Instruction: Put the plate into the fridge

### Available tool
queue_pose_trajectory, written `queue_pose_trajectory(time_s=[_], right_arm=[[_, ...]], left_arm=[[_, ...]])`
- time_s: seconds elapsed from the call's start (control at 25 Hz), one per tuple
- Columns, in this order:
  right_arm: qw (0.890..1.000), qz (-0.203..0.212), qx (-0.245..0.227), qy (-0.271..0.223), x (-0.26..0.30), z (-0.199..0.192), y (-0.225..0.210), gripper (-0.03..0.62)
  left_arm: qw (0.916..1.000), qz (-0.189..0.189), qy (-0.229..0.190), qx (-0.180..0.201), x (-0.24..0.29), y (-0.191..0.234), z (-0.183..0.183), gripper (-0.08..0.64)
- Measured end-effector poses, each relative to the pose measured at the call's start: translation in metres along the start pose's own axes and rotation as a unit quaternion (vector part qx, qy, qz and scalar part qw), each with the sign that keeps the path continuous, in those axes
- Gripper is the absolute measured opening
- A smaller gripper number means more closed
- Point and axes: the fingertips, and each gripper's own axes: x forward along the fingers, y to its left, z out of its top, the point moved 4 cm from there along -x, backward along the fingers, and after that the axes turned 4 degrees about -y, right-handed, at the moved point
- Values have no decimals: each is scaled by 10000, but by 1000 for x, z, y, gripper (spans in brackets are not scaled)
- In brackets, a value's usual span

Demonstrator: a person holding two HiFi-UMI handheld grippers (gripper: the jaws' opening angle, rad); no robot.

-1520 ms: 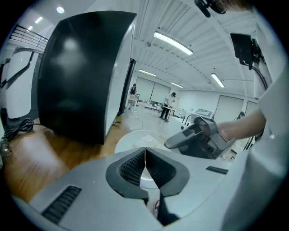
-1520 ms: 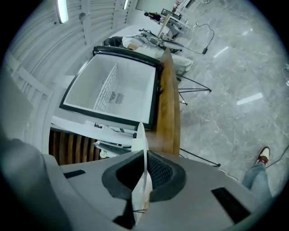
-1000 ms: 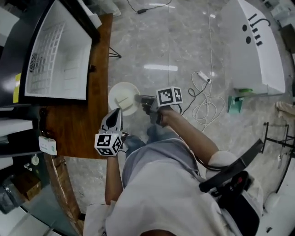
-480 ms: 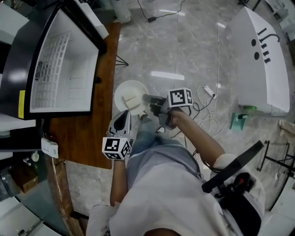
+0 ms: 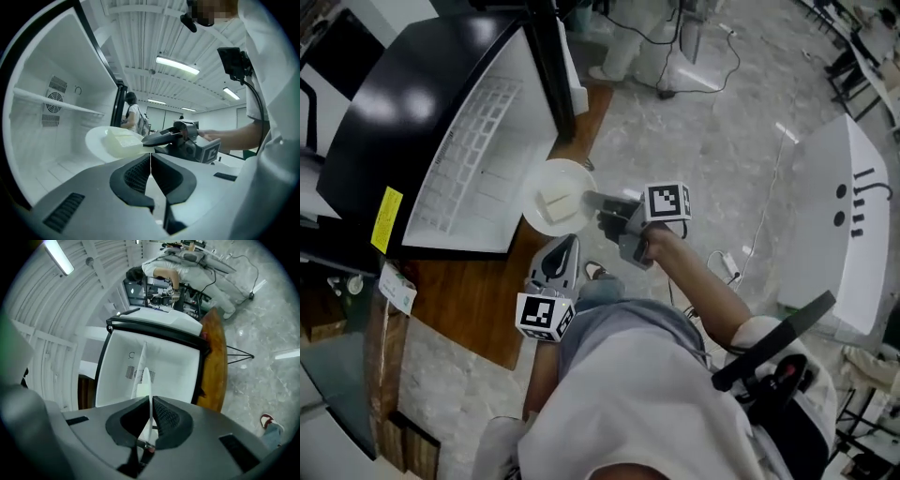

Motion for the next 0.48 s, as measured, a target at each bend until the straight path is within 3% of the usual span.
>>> queue_pose_trajectory(time_s=[0.2, 0.48], right_arm=[[9956, 478, -573, 563, 70, 45, 36, 26], [9889, 870, -534, 1081, 130, 57, 75, 26]], left_arm=[[9970, 538, -509, 245, 7, 43, 48, 20], [9853, 1343, -1005, 311, -17, 81, 102, 20]])
